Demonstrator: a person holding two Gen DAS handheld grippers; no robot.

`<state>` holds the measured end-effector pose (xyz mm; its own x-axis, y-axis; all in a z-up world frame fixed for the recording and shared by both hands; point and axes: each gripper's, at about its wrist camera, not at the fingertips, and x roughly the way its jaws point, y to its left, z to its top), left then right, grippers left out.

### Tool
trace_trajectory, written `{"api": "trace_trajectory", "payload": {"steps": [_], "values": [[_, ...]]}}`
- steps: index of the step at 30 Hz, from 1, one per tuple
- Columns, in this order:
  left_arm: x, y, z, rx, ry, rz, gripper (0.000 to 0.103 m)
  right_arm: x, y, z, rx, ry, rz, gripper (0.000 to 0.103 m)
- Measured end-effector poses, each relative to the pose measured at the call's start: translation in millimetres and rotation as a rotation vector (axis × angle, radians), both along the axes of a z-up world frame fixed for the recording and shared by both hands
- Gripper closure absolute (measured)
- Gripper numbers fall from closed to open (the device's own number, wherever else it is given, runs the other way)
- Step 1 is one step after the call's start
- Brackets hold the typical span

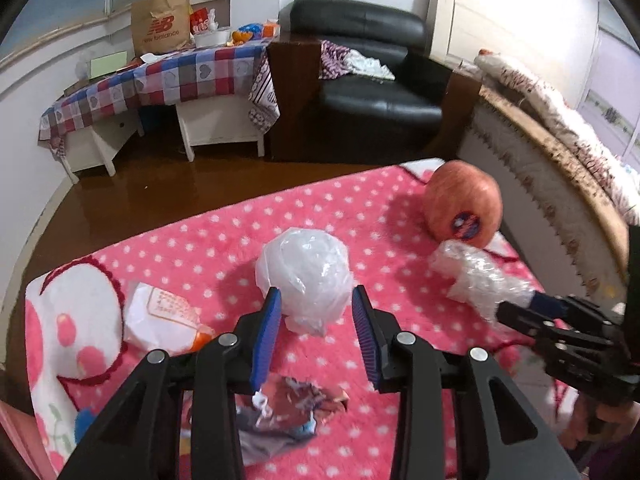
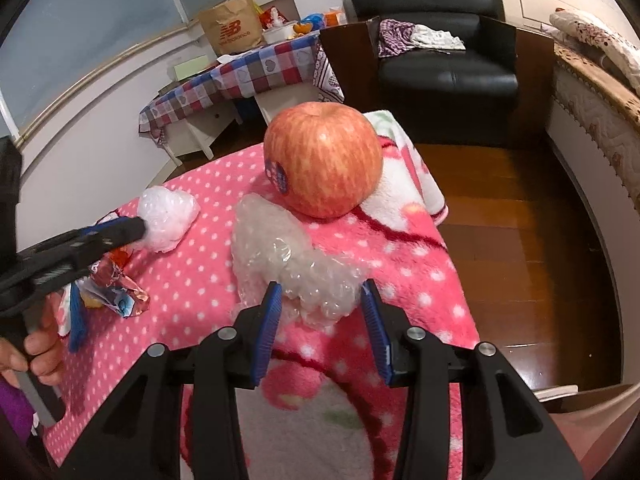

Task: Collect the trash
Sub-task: 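Grasp the white plastic bag ball with the left tool while the right tool grasps the bubble wrap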

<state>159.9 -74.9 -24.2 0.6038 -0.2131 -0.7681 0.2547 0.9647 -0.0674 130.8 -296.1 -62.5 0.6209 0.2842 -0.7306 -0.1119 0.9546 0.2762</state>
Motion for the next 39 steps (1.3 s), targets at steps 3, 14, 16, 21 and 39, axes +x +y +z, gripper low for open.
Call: {"api": "trace_trajectory", "payload": {"steps": [3,14,16,21,39], "values": [[5.5,-2.6,-8.0,0.005,0.007,0.013,0.072,0.1,2.0,-0.8,0.011,-0.008,0.020,0.064],[-13.1,-3.6,1.9,-0.005,-0.046,0.003,0.090,-13.7,8.0,10.2,0.054,-0.047,0.048,0.084],[-21.2,-5.4,7.3,-0.002,-0.063,-0.004,0.090,-17.2,8.9,13.2,0.057,-0.054,0.050,0.084],[-40.8,-10.1,21.7,-0.011,-0.090,-0.017,0.091,-27.4,8.4,23.4,0.070,-0.081,0.057,0.084],[-102.8,-6.0,55.1,-0.061,-0.135,-0.050,0.090,-74.2,16.3,59.1,0.112,-0.151,0.061,0.084]]}}
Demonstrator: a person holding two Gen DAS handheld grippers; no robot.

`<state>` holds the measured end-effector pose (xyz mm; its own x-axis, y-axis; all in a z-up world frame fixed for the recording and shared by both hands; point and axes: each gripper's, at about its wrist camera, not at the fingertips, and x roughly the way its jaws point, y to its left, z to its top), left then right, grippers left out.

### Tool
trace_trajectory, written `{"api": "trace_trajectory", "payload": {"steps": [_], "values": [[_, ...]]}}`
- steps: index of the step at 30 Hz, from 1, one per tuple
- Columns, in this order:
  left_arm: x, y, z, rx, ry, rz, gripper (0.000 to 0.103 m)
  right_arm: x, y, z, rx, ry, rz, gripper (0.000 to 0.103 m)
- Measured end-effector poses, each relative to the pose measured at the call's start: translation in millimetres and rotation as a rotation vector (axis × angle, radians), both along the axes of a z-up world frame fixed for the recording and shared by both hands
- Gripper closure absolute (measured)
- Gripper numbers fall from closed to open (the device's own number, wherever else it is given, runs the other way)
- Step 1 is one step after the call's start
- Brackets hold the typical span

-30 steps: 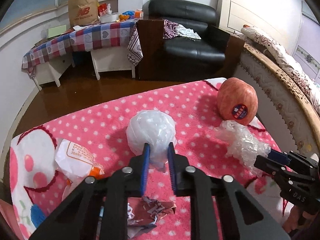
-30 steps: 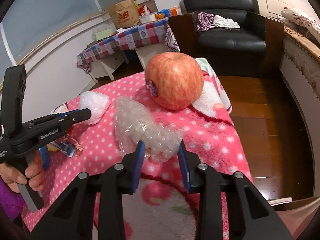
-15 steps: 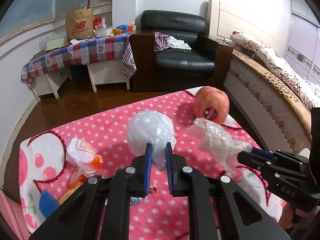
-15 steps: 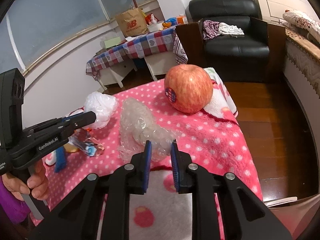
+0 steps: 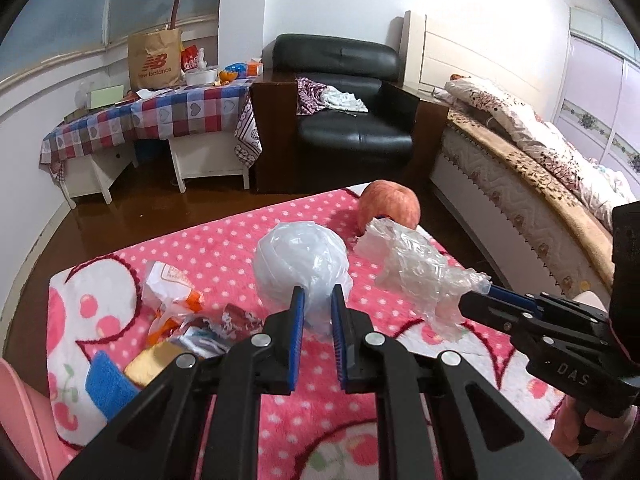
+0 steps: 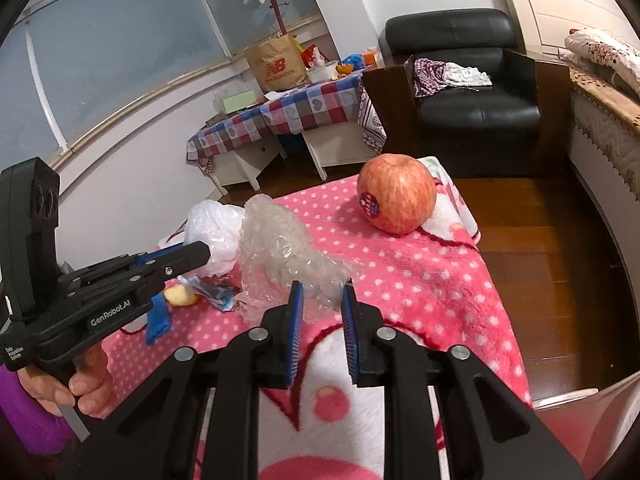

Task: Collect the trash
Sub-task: 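Grasp the white plastic bag ball with the left tool while the right tool grasps the bubble wrap, then carry the bag ball and bubble wrap over the pink bucket and open both tools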

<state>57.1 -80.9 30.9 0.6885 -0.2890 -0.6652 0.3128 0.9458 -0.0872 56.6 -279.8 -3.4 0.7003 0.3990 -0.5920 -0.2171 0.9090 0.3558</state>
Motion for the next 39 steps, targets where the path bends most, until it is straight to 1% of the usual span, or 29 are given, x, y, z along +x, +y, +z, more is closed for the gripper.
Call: {"api": "trace_trajectory", "payload": {"steps": [6,15,39], "values": [[-21.9,10.4,8.6,-0.022,-0.013,-0.012,0.090,-14.7,10.0,5.2,0.000,-0.010,0.008,0.084],[-46.9,23.5,11.2,-0.044,-0.010,-0.010,0.090,-32.3,18.6,9.6,0.009,-0.019,0.016,0.084],[-78.8,49.0,14.4,-0.055,-0.005,0.060,0.090,-43.2,34.6,12.6,0.039,-0.037,0.070,0.084]]}}
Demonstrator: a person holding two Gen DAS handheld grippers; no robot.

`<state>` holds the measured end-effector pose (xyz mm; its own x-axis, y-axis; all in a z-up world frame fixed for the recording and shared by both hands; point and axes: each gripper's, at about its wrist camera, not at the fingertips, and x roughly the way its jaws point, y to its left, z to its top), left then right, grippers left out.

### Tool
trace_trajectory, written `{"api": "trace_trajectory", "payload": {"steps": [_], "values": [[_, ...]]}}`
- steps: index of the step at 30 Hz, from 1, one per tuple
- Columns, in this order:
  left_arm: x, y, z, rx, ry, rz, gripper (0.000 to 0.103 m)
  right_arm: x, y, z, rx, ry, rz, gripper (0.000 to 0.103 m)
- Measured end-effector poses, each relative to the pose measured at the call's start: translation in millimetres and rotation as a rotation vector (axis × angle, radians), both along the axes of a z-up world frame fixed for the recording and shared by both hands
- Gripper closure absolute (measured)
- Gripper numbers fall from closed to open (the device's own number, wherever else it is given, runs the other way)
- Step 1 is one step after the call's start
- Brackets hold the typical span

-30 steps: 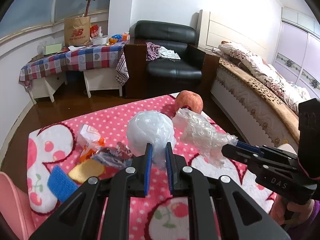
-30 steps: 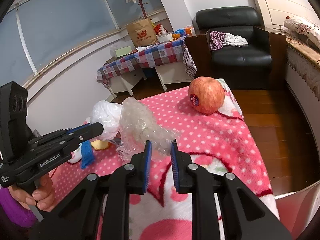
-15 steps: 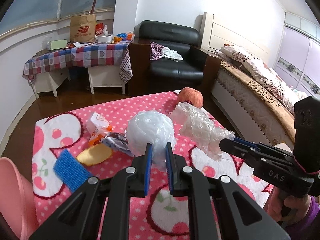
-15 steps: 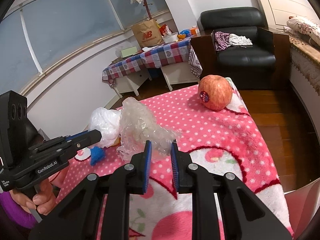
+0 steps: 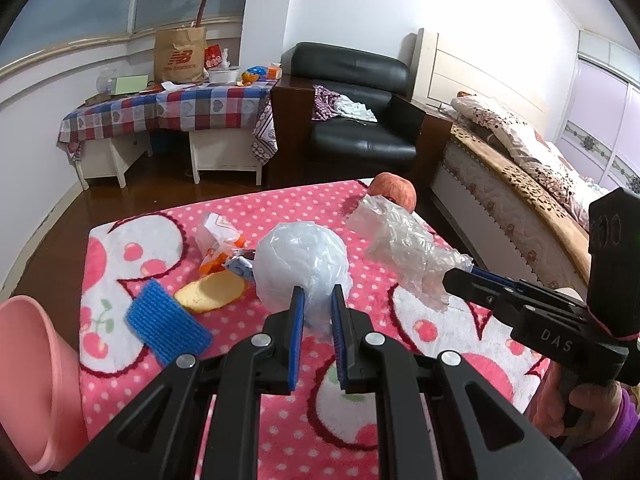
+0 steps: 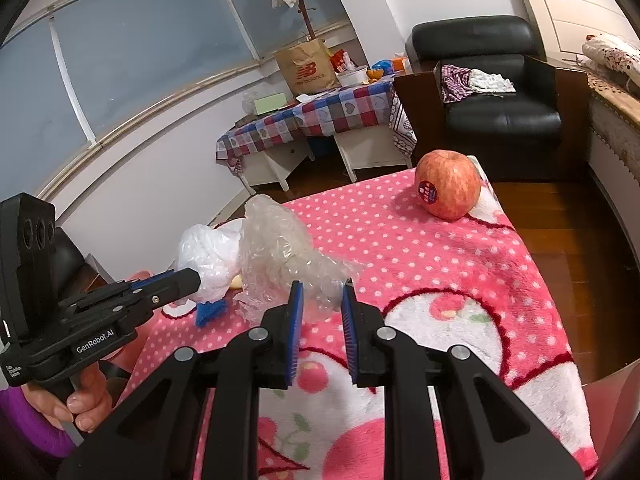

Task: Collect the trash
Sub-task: 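Carry the bag ball and bubble wrap over the pink bucket and open both tools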

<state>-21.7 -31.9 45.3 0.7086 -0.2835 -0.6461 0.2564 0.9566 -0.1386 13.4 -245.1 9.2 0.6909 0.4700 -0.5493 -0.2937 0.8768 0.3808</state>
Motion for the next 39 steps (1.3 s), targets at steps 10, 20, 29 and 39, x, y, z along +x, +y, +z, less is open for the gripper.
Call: {"api": "trace_trajectory", "payload": {"steps": [10,20,29,39], "values": [[-10.8,16.5,2.6,-0.014,-0.006,0.035,0.090,-5.1,11.7,3.9,-0.005,-0.010,0.025,0.084],[-21.3,32.9,6.8,-0.024,-0.015,0.080,0.090,-9.1,23.1,6.9,-0.006,-0.017,0.049,0.084],[-29.3,44.6,10.1,-0.025,-0.022,0.113,0.090,-12.4,28.0,9.7,0.002,-0.026,0.066,0.084],[-34.2,56.8,16.9,-0.026,-0.036,0.150,0.090,-14.8,30.5,14.8,0.006,-0.038,0.079,0.084]]}}
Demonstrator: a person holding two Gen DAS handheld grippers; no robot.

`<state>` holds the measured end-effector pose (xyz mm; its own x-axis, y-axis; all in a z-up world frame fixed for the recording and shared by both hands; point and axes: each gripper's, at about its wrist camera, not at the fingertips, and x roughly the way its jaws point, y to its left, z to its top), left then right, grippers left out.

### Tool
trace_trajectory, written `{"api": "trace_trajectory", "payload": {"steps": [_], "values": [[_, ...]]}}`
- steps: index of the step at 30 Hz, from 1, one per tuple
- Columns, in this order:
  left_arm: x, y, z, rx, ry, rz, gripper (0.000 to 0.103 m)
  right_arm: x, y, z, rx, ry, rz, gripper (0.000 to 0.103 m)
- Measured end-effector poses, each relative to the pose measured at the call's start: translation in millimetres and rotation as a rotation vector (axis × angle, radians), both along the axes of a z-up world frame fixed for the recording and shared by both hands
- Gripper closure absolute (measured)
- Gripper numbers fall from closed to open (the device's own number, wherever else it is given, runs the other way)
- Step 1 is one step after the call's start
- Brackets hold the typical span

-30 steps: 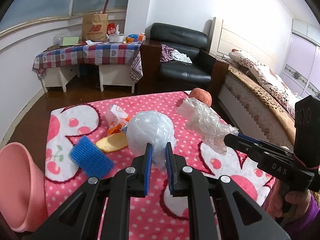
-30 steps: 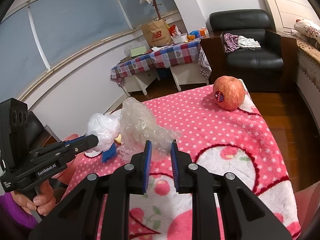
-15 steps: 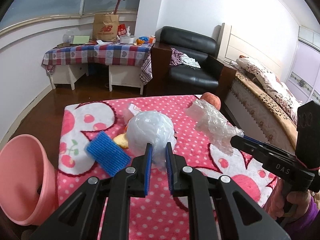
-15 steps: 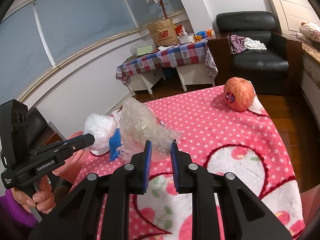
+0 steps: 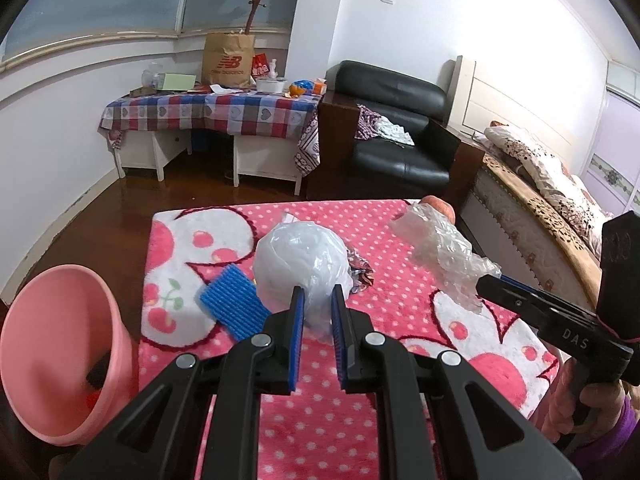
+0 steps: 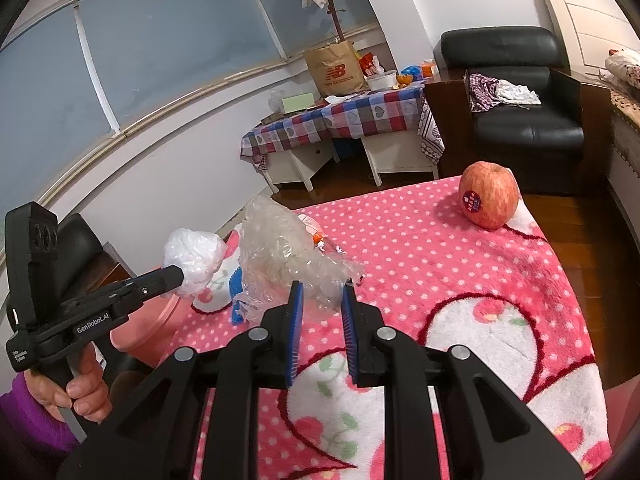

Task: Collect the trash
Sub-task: 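Carry the bag ball and bubble wrap over the pink bucket and open both tools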

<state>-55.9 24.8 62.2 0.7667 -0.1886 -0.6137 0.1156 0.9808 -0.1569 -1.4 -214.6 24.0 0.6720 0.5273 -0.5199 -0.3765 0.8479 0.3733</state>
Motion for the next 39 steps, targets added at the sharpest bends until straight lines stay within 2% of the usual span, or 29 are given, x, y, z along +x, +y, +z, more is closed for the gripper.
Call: {"api": "trace_trajectory", "payload": {"steps": [23,39], "values": [[-14.8,38.6,5.4,-0.020,-0.024,0.083,0.090,4.7,32.0,6.0,-0.011,-0.016,0.070,0.084],[-38.1,101.3,5.9,-0.049,-0.051,0.219,0.090,12.9,106.3,16.6,-0.040,-0.026,0.211,0.084]]}}
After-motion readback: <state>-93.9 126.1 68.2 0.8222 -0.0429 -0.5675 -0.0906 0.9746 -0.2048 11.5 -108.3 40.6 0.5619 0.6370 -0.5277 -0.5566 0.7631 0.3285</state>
